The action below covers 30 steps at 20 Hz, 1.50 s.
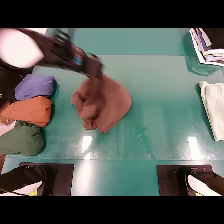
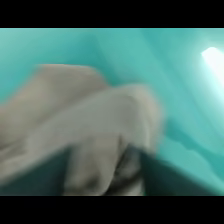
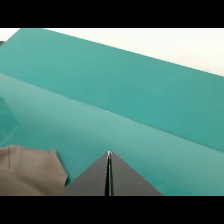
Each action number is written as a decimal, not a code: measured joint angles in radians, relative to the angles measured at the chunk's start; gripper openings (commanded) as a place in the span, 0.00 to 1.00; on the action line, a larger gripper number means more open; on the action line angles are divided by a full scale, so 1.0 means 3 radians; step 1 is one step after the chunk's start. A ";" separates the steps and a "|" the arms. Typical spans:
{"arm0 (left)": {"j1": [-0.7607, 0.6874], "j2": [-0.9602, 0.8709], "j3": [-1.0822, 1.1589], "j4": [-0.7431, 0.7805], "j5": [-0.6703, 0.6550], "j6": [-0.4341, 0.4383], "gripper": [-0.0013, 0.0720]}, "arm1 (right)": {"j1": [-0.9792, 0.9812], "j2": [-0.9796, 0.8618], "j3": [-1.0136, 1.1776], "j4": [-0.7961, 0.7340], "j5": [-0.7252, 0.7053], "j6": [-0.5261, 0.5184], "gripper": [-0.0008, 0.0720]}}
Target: Fold the shirts.
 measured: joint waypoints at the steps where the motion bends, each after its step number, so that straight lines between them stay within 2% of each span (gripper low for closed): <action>1: -0.0050 -0.0043 -0.0058 -0.0022 0.0127 0.0001 0.78 | 0.0000 0.0000 0.0004 0.0000 0.0028 0.0000 0.03; 4: 0.0089 -0.0113 -0.0161 0.0008 0.0248 0.0004 0.78 | 0.0000 0.0000 0.0010 0.0000 0.0121 0.0000 0.03; 8: 0.0813 -0.0146 -0.0451 0.0031 0.0189 0.0004 0.78 | 0.0000 0.0000 0.0011 0.0003 0.0187 0.0000 0.03; 12: 0.1507 -0.0195 -0.1104 -0.0416 0.0362 0.0144 0.78 | 0.0000 -0.0001 0.0011 0.0005 0.0209 0.0000 0.03; 17: 0.1808 -0.0577 -0.1556 -0.0933 0.0668 0.0470 0.77 | 0.0000 -0.0029 0.0008 0.0010 0.0240 0.0001 0.03; 18: 0.1832 -0.0664 -0.1586 -0.1036 0.0758 0.0510 0.63 | 0.0000 -0.0046 0.0006 0.0010 0.0276 0.0001 0.03; 20: 0.1858 -0.0799 -0.1623 -0.1186 0.0888 0.0557 0.15 | 0.0000 -0.0092 -0.0001 0.0010 0.0387 0.0001 0.03; 21: 0.1867 -0.0834 -0.1623 -0.1249 0.0961 0.0575 0.05 | 0.0000 -0.0116 -0.0029 0.0011 0.0454 0.0001 0.03; 26: 0.2014 -0.0861 -0.1344 -0.1274 0.0917 0.0604 0.05 | -0.0015 -0.0150 -0.0655 0.0009 0.0656 0.0206 0.03; 27: 0.2065 -0.0830 -0.1251 -0.1263 0.0876 0.0612 0.05 | -0.0019 -0.0148 -0.0899 0.0005 0.0671 0.0294 0.08; 28: 0.2107 -0.0800 -0.1174 -0.1246 0.0828 0.0626 0.05 | -0.0019 -0.0150 -0.1153 0.0009 0.0682 0.0378 0.39; 29: 0.2141 -0.0771 -0.1109 -0.1233 0.0785 0.0645 0.05 | -0.0018 -0.0165 -0.1422 0.0022 0.0685 0.0451 0.59; 30: 0.2168 -0.0738 -0.1050 -0.1212 0.0757 0.0664 0.05 | -0.0010 -0.0201 -0.1729 0.0060 0.0683 0.0515 0.59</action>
